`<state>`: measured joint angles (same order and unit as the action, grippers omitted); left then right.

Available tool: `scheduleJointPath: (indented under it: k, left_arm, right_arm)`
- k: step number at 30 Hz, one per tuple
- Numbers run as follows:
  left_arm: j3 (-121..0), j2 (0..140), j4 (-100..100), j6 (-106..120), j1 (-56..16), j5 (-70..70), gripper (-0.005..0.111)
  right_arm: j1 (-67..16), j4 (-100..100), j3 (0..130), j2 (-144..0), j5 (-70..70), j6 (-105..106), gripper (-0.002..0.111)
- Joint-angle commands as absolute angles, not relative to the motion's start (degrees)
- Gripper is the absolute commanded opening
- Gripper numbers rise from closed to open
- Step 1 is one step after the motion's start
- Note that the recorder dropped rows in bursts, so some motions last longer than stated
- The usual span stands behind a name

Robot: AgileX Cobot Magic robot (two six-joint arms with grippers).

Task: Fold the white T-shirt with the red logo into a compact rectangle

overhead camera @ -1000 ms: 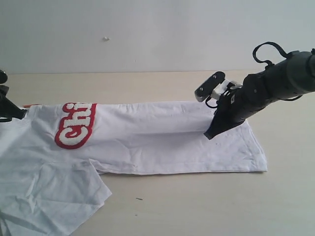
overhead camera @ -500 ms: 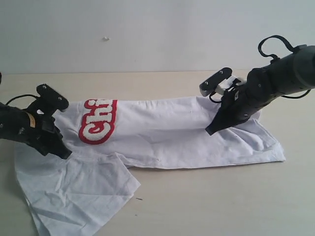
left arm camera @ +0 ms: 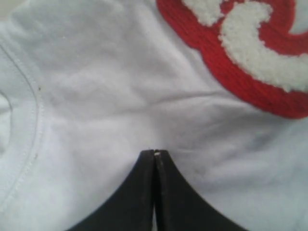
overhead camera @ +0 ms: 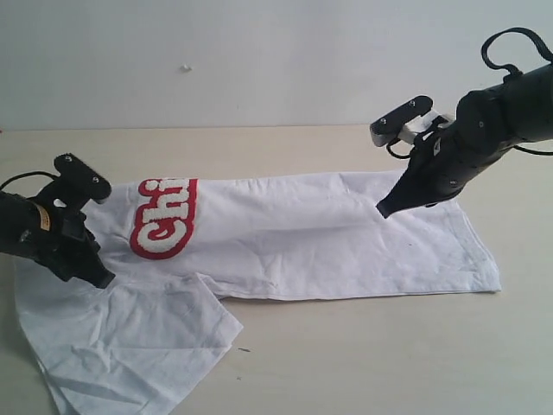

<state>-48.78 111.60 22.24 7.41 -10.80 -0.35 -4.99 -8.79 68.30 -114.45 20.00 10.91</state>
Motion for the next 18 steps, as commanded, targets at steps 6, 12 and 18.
scheduleJointPath:
  k: [6,12,18]
  left_arm:
    - [-47.8,102.4,21.8,5.8,-10.8,4.0,0.000]
    - [-42.0,94.2,21.8,18.0,-18.0,17.0,0.001]
    - [-37.2,88.6,21.6,22.1,-29.7,21.3,0.032]
  right_arm:
    - [-5.4,-9.0,67.8,-114.0,21.5,10.2,0.000]
    - [-5.4,-7.6,67.8,-114.0,22.4,10.2,0.000]
    - [-5.4,-4.1,67.8,-114.0,24.1,10.5,0.000]
